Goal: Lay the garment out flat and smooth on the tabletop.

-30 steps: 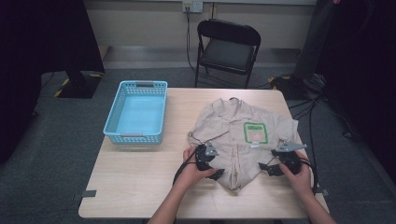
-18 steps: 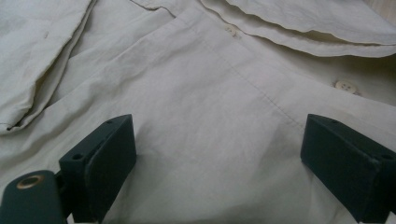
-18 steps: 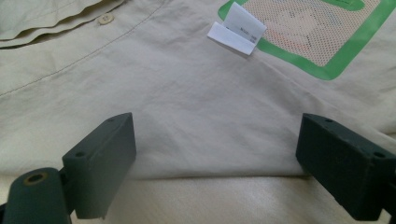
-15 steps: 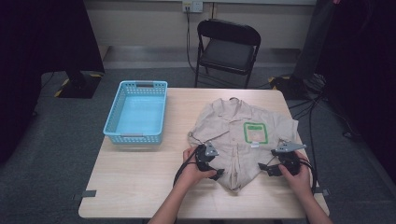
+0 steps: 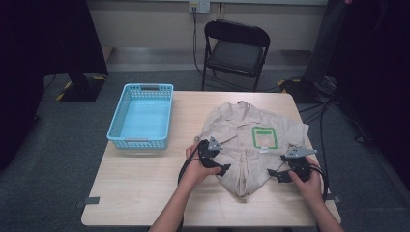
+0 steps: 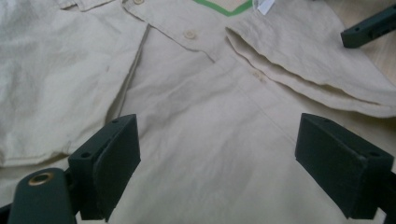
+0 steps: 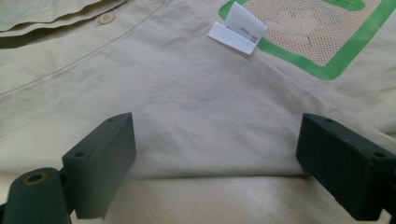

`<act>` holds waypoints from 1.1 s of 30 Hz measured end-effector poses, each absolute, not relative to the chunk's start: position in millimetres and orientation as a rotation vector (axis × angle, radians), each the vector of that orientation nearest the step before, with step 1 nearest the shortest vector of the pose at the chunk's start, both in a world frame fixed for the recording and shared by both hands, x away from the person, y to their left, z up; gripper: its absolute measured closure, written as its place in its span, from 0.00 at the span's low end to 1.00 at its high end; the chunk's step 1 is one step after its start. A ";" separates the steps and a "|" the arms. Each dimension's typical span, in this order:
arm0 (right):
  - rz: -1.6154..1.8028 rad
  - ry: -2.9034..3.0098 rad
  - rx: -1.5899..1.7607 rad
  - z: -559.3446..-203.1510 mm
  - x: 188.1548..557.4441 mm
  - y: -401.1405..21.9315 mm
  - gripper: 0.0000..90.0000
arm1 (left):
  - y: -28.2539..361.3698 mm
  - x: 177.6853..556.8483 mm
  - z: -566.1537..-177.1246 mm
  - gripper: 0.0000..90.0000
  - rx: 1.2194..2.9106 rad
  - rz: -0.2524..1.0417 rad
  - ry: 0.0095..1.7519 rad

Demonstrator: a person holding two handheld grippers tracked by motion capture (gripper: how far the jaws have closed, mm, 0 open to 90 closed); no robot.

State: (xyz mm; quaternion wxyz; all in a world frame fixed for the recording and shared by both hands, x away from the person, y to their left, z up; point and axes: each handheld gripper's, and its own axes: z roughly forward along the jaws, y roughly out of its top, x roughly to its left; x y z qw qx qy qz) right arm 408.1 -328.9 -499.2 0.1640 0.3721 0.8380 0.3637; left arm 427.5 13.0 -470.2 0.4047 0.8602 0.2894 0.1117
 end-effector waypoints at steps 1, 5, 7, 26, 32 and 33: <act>1.037 2.389 1.061 -499.2 408.1 -328.9 0.12 | 12.0 429.5 -470.2 0.16 2.167 0.278 0.736; 1.037 2.389 1.061 -499.2 408.1 -328.9 0.12 | 10.0 439.7 -472.0 0.19 2.161 0.281 0.755; 1.037 2.389 1.061 -499.2 408.1 -328.9 0.12 | 9.9 445.2 -473.7 0.19 2.163 0.277 0.769; 1.042 2.396 1.055 -499.3 408.9 -328.7 0.12 | 4.2 491.5 -480.4 0.25 2.173 0.326 0.841; 1.043 2.399 1.055 -499.3 409.2 -328.4 0.12 | 4.5 503.5 -483.2 0.36 2.154 0.351 0.864; 1.043 2.399 1.055 -499.3 409.2 -328.4 0.12 | 4.6 504.7 -484.3 0.40 2.158 0.350 0.860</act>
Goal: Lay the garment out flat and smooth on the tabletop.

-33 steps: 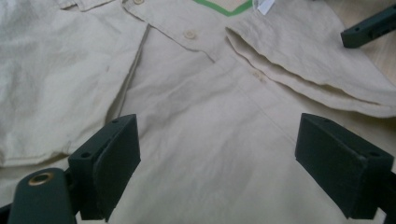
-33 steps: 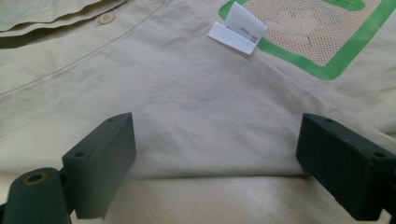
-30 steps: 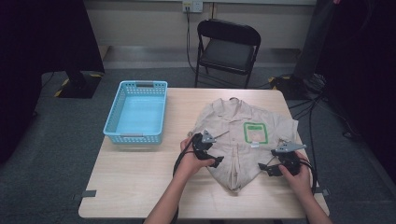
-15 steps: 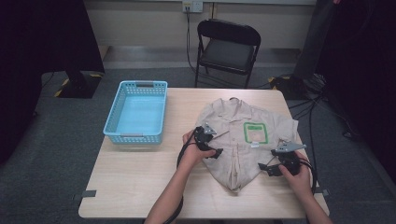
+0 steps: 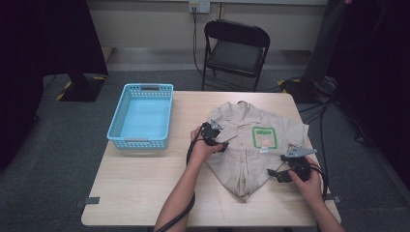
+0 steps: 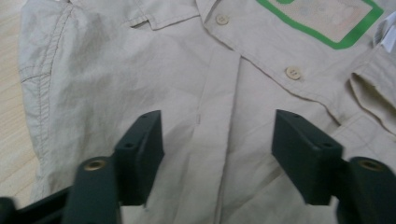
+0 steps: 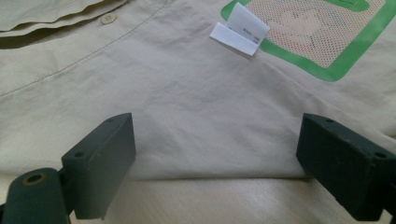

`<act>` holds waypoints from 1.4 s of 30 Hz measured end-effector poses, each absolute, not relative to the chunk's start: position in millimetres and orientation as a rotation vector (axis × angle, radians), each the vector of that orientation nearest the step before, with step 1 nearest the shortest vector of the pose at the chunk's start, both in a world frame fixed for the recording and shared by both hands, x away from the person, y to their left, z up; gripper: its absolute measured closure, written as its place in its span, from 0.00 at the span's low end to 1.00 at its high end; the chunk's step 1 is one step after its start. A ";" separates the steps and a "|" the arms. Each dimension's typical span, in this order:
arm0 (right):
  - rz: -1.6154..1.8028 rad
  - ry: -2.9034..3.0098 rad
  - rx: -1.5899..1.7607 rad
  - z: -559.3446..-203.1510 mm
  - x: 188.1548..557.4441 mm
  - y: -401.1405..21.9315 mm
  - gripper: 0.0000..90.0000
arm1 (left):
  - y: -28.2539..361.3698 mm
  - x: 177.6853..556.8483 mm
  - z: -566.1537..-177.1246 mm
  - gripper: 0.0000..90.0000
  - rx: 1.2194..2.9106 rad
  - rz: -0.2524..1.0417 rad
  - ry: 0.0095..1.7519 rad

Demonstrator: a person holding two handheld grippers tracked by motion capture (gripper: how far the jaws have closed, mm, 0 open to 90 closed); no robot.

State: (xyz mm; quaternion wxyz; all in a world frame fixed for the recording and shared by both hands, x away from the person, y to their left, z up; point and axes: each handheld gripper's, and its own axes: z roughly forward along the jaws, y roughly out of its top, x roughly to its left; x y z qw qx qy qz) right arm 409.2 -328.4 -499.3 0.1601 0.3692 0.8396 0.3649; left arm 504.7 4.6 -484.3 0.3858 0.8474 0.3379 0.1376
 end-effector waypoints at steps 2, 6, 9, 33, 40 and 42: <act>1.043 2.399 1.055 -499.3 409.2 -328.4 0.12 | 4.6 506.7 -486.4 0.44 2.158 0.352 0.860; 1.043 2.399 1.055 -499.3 409.3 -328.4 0.12 | 3.3 509.0 -488.9 0.51 2.179 0.369 0.840; 1.043 2.399 1.055 -499.3 409.3 -328.4 0.12 | 2.7 511.7 -488.8 0.56 2.192 0.387 0.843; 1.042 2.401 1.055 -499.3 409.7 -328.1 0.12 | -4.0 517.6 -486.9 0.97 2.217 0.377 0.869; 1.042 2.401 1.055 -499.3 409.7 -328.1 0.12 | -1.2 519.2 -480.2 0.97 2.151 0.361 0.882; 1.042 2.401 1.055 -499.3 409.7 -328.1 0.12 | 0.0 519.6 -477.3 0.97 2.135 0.356 0.886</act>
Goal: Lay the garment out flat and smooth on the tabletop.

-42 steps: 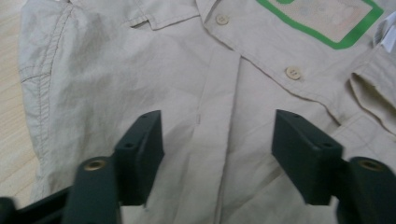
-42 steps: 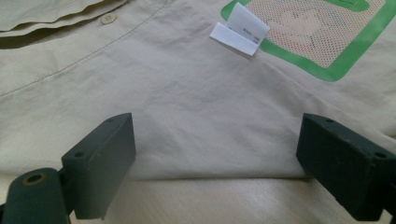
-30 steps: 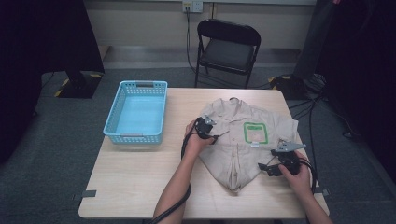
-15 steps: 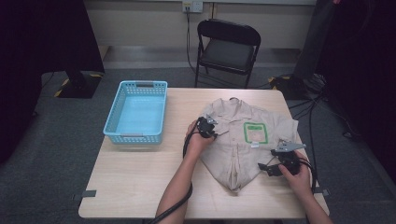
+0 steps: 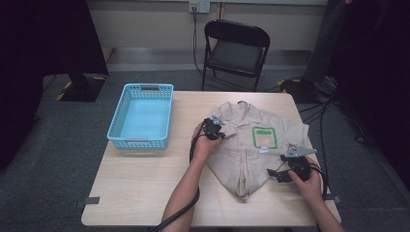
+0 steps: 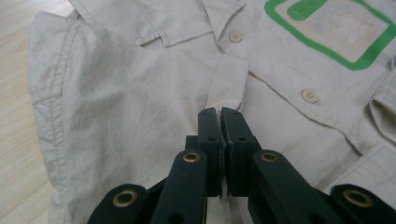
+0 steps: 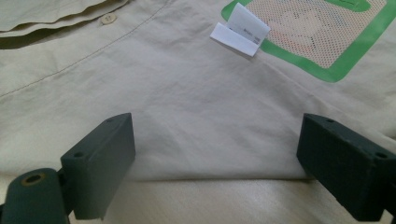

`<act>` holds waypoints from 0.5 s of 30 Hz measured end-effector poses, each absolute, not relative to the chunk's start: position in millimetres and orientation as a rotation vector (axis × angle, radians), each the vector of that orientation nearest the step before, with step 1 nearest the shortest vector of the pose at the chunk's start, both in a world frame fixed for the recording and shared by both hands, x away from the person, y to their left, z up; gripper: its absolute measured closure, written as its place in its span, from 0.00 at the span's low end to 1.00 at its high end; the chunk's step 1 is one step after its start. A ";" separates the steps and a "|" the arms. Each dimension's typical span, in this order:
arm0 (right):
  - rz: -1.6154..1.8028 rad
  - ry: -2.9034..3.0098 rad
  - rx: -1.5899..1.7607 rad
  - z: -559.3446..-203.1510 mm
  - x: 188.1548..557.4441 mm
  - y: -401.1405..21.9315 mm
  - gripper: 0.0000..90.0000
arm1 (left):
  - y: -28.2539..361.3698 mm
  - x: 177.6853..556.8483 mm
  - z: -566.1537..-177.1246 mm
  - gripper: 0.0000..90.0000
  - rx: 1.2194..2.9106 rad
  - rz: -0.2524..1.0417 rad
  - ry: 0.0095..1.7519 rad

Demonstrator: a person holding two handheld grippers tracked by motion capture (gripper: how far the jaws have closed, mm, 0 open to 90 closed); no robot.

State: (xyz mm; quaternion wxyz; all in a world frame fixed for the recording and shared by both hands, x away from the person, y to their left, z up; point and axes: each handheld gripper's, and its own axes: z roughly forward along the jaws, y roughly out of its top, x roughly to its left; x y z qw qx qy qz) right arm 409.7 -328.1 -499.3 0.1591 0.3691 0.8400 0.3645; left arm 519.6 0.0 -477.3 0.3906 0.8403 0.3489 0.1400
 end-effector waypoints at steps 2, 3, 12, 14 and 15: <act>1.042 2.401 1.055 -499.3 409.7 -328.1 0.12 | 1.8 520.3 -474.3 0.97 2.129 0.353 0.887; 1.042 2.401 1.055 -499.3 409.7 -328.1 0.12 | 2.8 520.7 -473.2 0.97 2.121 0.348 0.889; 1.042 2.401 1.055 -499.3 409.7 -328.1 0.12 | 12.7 524.4 -465.0 0.97 2.061 0.355 0.922; 1.042 2.401 1.055 -499.3 409.7 -328.0 0.12 | 15.1 525.2 -463.0 0.97 2.050 0.357 0.925; 1.042 2.401 1.055 -499.3 409.7 -328.0 0.12 | 16.3 525.6 -462.0 0.97 2.041 0.355 0.929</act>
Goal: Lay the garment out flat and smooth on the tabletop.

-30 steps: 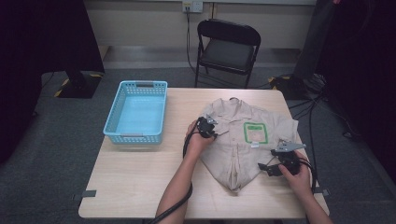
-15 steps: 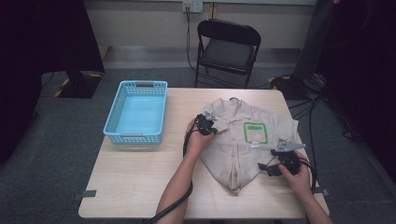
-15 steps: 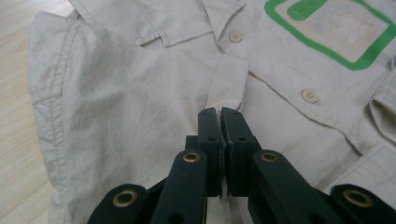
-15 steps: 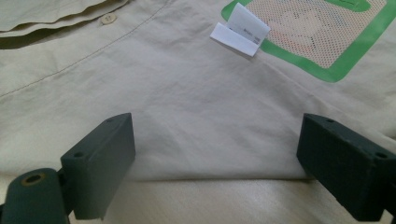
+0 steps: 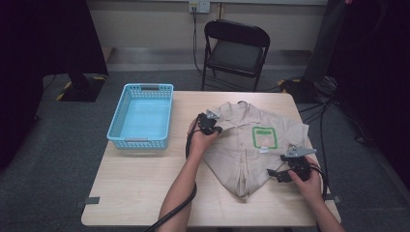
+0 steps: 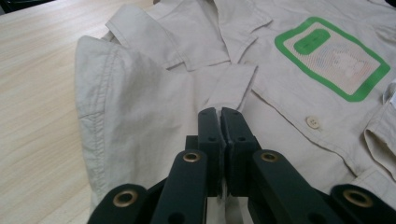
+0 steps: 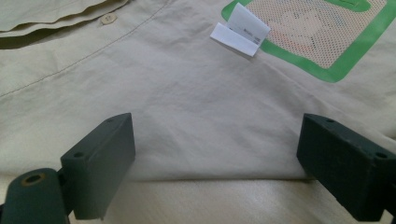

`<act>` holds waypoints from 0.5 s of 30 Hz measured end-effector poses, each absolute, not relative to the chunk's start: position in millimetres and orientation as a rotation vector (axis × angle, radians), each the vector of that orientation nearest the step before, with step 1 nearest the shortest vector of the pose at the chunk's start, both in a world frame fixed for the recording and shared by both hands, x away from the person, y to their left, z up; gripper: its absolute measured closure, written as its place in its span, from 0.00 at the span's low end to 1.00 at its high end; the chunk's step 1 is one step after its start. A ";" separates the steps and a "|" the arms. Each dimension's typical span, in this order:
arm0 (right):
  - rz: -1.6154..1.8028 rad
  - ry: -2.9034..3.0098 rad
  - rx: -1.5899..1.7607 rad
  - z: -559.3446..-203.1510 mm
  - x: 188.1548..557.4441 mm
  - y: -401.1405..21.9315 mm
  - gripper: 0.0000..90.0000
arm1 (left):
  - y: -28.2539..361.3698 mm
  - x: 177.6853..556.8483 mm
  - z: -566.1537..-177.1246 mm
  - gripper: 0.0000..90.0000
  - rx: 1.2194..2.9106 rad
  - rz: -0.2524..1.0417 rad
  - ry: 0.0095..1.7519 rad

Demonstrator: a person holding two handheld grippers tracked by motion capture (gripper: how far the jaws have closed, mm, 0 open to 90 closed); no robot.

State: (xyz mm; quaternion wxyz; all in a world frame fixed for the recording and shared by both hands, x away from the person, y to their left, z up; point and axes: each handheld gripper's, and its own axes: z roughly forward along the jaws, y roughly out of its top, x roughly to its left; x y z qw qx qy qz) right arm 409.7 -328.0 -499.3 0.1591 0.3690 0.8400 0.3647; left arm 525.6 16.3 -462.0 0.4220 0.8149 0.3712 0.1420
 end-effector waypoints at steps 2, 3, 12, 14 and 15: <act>1.042 2.401 1.055 -499.3 409.7 -328.1 0.12 | 19.2 526.4 -459.5 0.97 2.033 0.355 0.934; 1.042 2.401 1.055 -499.3 409.7 -328.0 0.12 | 20.5 526.6 -458.3 0.97 2.031 0.359 0.937; 1.042 2.401 1.055 -499.3 409.7 -328.0 0.12 | 36.7 529.9 -451.0 0.97 1.983 0.377 0.972; 1.042 2.401 1.055 -499.3 409.7 -328.0 0.12 | 40.8 530.9 -449.4 0.97 1.972 0.383 0.982; 1.042 2.401 1.055 -499.3 409.7 -328.1 0.12 | 43.1 531.4 -448.3 0.97 1.971 0.388 0.986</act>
